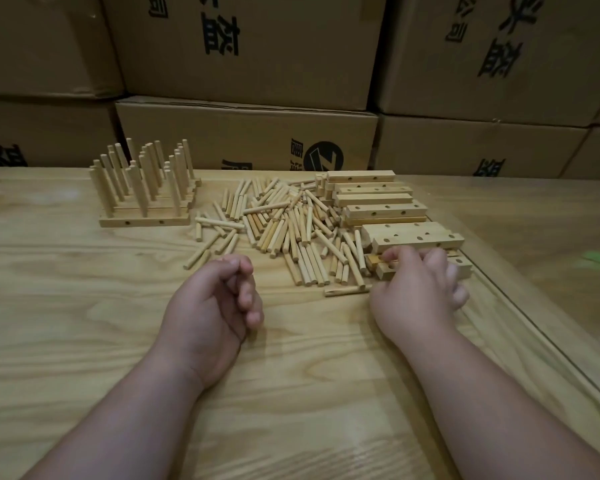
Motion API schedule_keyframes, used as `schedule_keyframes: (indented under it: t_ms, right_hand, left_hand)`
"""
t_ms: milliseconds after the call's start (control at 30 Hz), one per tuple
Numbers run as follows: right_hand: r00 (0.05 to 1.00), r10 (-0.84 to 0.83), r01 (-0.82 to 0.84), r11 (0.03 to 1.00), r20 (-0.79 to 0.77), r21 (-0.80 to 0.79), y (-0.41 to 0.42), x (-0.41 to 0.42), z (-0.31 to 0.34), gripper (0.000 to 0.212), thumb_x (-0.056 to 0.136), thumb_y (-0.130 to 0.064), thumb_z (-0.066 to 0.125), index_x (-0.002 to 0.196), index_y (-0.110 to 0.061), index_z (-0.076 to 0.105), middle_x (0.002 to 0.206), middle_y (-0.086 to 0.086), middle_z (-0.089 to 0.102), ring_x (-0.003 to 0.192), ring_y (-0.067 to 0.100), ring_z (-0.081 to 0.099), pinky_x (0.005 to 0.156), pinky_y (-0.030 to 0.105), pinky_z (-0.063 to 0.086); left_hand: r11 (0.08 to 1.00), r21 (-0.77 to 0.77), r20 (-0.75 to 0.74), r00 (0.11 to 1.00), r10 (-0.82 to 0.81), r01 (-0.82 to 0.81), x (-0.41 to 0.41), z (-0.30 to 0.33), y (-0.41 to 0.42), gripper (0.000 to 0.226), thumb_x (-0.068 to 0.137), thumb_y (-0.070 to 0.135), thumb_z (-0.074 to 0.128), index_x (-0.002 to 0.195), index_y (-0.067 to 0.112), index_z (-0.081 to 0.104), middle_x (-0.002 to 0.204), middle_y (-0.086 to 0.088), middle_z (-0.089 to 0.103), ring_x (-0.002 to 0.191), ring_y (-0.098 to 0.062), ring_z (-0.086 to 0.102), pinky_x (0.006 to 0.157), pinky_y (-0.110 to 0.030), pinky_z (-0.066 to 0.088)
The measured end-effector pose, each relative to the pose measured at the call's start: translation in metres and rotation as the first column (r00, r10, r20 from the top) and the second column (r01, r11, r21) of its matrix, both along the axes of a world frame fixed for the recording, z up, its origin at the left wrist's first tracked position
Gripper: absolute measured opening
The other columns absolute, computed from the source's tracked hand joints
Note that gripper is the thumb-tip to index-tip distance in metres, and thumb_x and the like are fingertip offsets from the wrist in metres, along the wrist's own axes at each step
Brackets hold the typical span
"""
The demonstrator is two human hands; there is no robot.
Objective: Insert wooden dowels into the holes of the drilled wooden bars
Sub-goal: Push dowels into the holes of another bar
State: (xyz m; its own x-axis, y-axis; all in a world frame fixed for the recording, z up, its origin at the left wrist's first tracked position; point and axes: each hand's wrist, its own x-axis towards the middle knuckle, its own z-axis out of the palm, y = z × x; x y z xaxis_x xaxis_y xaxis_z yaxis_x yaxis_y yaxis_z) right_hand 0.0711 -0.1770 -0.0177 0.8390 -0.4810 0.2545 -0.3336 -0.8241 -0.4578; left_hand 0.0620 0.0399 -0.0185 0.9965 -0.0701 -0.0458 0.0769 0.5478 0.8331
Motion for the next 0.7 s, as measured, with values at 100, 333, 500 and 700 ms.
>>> schedule_keyframes:
  t_ms: [100, 333, 500, 700]
  right_hand:
    - [1.0, -0.022, 0.022, 1.0, -0.002, 0.001, -0.001, 0.0, -0.001, 0.041, 0.085, -0.013, 0.062, 0.113, -0.043, 0.058, 0.107, -0.01, 0.026, 0.117, 0.02, 0.031, 0.088, 0.036, 0.017]
    - [0.999, -0.026, 0.027, 0.998, 0.021, -0.055, -0.004, -0.001, 0.002, 0.038, 0.088, -0.014, 0.063, 0.112, -0.043, 0.063, 0.107, -0.013, 0.032, 0.117, 0.02, 0.03, 0.083, 0.033, 0.011]
    - [0.986, 0.075, -0.055, 0.99, 0.148, -0.133, 0.002, -0.007, 0.008, 0.027, 0.087, -0.025, 0.069, 0.101, -0.045, 0.058, 0.108, -0.017, 0.04, 0.117, 0.014, 0.029, 0.095, 0.037, 0.014]
    - [0.872, 0.334, -0.267, 0.937, 0.357, -0.224, 0.017, -0.015, 0.008, 0.026, 0.088, -0.026, 0.073, 0.111, -0.039, 0.069, 0.099, -0.021, 0.054, 0.11, 0.013, 0.046, 0.104, 0.039, 0.015]
  left_hand:
    - [1.0, -0.002, 0.006, 1.0, 0.004, -0.004, 0.0, 0.0, 0.001, 0.032, 0.096, 0.018, 0.04, 0.069, 0.017, 0.057, 0.053, -0.002, 0.037, 0.045, -0.018, 0.035, 0.046, -0.028, 0.031]
    - [1.0, -0.011, 0.019, 1.0, -0.003, 0.004, 0.0, -0.001, 0.002, 0.029, 0.095, 0.018, 0.043, 0.072, 0.017, 0.059, 0.053, -0.002, 0.037, 0.046, -0.017, 0.035, 0.046, -0.028, 0.032]
    - [1.0, -0.001, 0.005, 1.0, 0.007, -0.007, 0.0, -0.001, 0.002, 0.026, 0.096, 0.018, 0.043, 0.075, 0.015, 0.058, 0.054, -0.002, 0.038, 0.047, -0.018, 0.034, 0.046, -0.029, 0.031]
    - [0.998, 0.061, 0.063, 0.998, -0.003, -0.001, -0.001, -0.003, 0.002, 0.015, 0.094, 0.015, 0.048, 0.089, 0.014, 0.062, 0.065, -0.005, 0.059, 0.056, -0.017, 0.055, 0.048, -0.025, 0.043]
